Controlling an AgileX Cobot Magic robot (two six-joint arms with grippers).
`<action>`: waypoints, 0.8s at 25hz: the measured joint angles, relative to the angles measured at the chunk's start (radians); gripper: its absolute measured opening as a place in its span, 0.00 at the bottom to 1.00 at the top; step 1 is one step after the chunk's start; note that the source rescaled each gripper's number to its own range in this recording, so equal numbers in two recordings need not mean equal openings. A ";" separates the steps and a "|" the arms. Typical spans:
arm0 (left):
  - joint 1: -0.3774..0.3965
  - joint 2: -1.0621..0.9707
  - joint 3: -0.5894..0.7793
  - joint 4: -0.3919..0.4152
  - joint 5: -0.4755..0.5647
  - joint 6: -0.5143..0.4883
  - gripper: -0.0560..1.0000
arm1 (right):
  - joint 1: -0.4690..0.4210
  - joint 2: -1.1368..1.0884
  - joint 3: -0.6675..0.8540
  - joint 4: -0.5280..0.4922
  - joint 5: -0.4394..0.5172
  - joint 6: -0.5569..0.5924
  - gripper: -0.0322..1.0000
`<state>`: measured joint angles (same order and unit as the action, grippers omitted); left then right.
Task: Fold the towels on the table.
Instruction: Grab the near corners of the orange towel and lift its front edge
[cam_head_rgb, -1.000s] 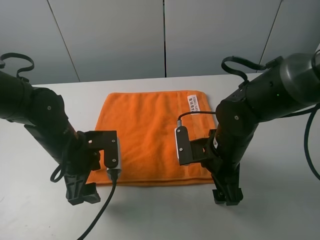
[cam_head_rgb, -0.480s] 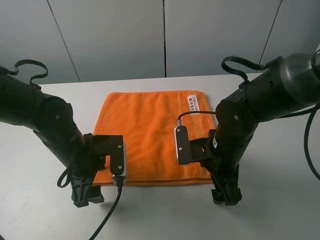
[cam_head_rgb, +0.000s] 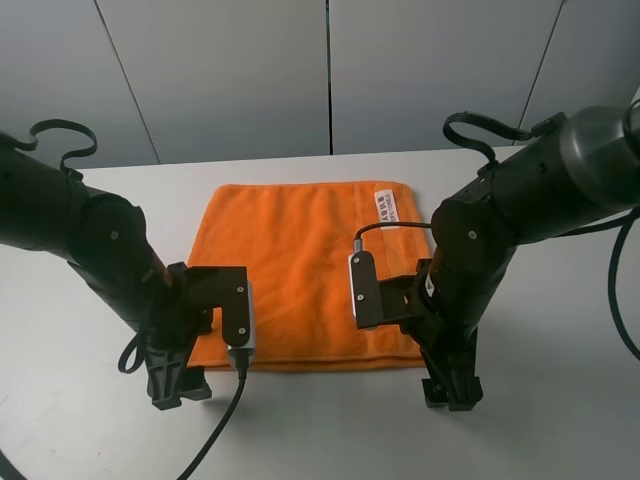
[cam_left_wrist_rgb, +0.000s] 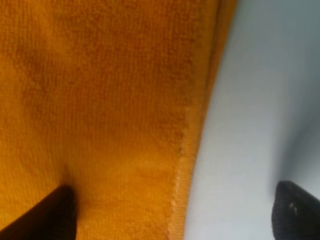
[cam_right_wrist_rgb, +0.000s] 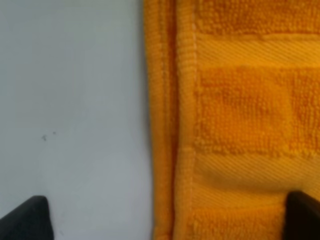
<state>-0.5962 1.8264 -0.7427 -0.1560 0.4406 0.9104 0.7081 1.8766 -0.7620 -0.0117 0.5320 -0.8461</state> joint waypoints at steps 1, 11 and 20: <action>0.000 0.000 0.000 0.000 0.000 0.000 1.00 | 0.000 0.000 0.000 0.000 -0.002 0.000 1.00; 0.000 0.000 0.000 0.013 -0.031 0.000 1.00 | 0.000 0.000 0.000 -0.002 -0.004 0.000 1.00; 0.000 0.000 0.000 0.080 -0.031 0.000 1.00 | 0.000 0.000 0.000 0.000 -0.009 0.000 1.00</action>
<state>-0.5962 1.8264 -0.7427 -0.0758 0.4100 0.9104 0.7081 1.8766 -0.7620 -0.0116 0.5233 -0.8461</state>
